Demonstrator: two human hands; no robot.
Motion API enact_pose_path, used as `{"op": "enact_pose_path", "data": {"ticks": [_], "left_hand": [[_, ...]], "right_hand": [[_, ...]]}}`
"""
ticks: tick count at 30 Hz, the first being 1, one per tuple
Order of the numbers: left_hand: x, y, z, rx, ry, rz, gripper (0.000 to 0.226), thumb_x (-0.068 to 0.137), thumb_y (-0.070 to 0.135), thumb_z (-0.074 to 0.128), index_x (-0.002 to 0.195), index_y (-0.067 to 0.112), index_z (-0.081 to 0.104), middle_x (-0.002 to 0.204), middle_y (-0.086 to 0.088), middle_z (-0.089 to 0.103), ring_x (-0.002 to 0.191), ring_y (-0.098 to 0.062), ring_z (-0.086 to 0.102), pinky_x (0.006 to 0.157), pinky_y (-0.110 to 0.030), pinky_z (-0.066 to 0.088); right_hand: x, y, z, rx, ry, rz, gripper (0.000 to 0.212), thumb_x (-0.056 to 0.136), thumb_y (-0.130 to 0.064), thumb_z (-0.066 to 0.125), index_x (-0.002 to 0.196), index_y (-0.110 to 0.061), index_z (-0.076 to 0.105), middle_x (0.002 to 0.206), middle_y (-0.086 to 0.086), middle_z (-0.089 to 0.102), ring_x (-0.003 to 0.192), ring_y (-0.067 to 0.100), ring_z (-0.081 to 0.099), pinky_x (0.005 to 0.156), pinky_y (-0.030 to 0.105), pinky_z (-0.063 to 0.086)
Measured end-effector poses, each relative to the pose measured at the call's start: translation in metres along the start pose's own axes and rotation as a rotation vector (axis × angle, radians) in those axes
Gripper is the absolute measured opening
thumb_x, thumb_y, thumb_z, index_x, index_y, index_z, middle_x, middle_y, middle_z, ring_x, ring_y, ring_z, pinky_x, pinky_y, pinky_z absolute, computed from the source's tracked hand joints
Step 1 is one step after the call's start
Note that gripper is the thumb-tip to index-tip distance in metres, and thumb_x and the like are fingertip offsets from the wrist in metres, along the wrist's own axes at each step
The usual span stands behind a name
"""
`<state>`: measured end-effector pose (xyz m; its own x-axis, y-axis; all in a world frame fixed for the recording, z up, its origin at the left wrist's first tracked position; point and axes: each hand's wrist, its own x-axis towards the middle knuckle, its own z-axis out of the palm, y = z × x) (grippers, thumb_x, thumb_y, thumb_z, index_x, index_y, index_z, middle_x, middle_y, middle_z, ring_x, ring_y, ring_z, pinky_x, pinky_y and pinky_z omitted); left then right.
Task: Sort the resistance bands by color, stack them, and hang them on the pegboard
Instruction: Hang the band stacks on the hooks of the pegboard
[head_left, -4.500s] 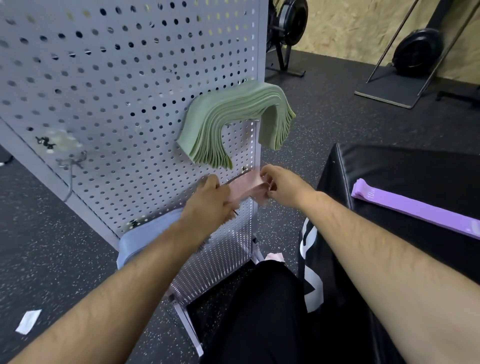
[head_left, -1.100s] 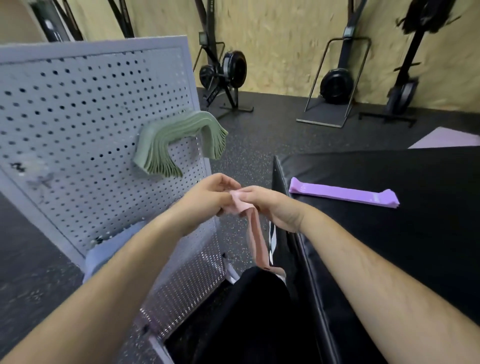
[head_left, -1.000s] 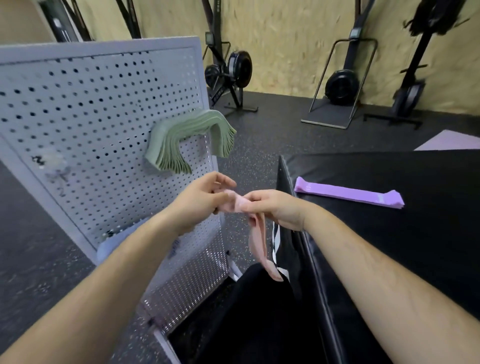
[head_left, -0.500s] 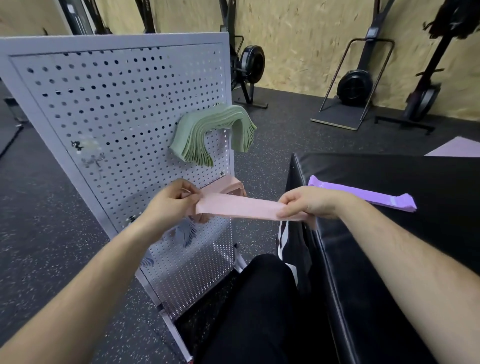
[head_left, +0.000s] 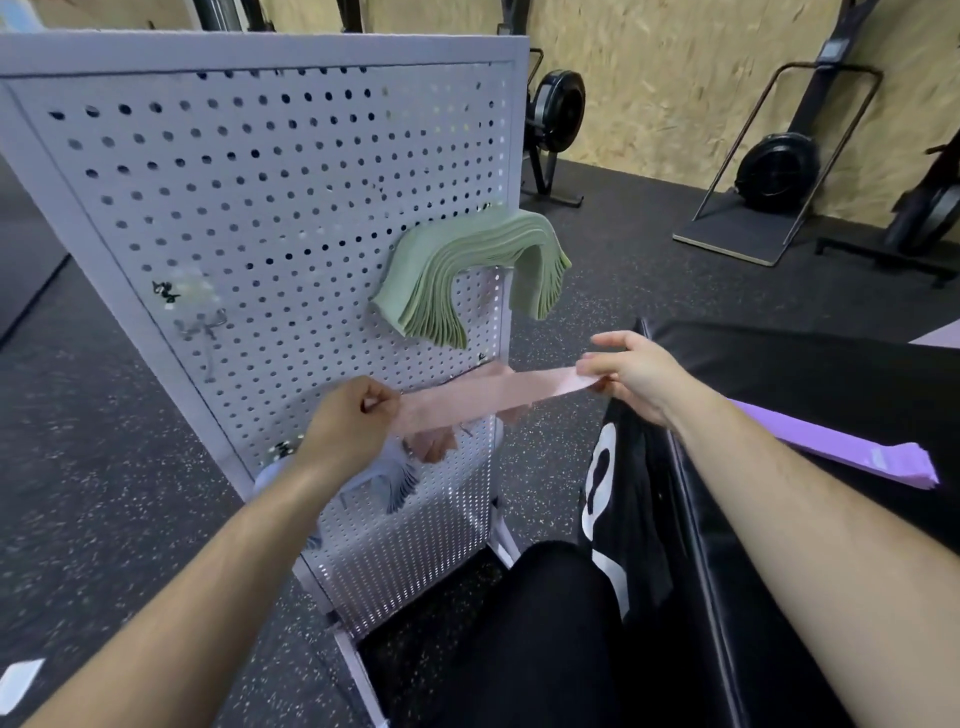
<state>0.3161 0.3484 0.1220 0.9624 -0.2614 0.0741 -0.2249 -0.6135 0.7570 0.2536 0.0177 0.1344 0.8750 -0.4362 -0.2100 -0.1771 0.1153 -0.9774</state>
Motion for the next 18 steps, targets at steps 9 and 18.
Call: {"op": "enact_pose_path", "data": {"ticks": [9, 18], "left_hand": [[0.017, -0.004, 0.015, 0.202, 0.023, 0.062, 0.024, 0.104, 0.008, 0.047, 0.111, 0.02, 0.067, 0.102, 0.003, 0.068, 0.057, -0.012, 0.057, 0.051, -0.026, 0.04], [0.024, -0.003, 0.019, 0.422, 0.124, 0.122, 0.033, 0.097, -0.007, 0.048, 0.119, 0.007, 0.067, 0.124, -0.011, 0.064, 0.109, -0.024, 0.06, 0.097, -0.035, 0.048]], "right_hand": [[0.075, 0.003, 0.017, -0.006, 0.112, -0.11, 0.033, 0.076, 0.015, 0.072, 0.096, -0.01, 0.062, 0.108, 0.022, 0.069, 0.09, 0.032, 0.069, 0.068, 0.031, 0.057], [0.098, 0.029, 0.033, -0.108, 0.11, -0.081, 0.025, 0.081, 0.008, 0.074, 0.094, -0.011, 0.065, 0.09, 0.008, 0.068, 0.082, 0.019, 0.067, 0.067, 0.023, 0.056]]}}
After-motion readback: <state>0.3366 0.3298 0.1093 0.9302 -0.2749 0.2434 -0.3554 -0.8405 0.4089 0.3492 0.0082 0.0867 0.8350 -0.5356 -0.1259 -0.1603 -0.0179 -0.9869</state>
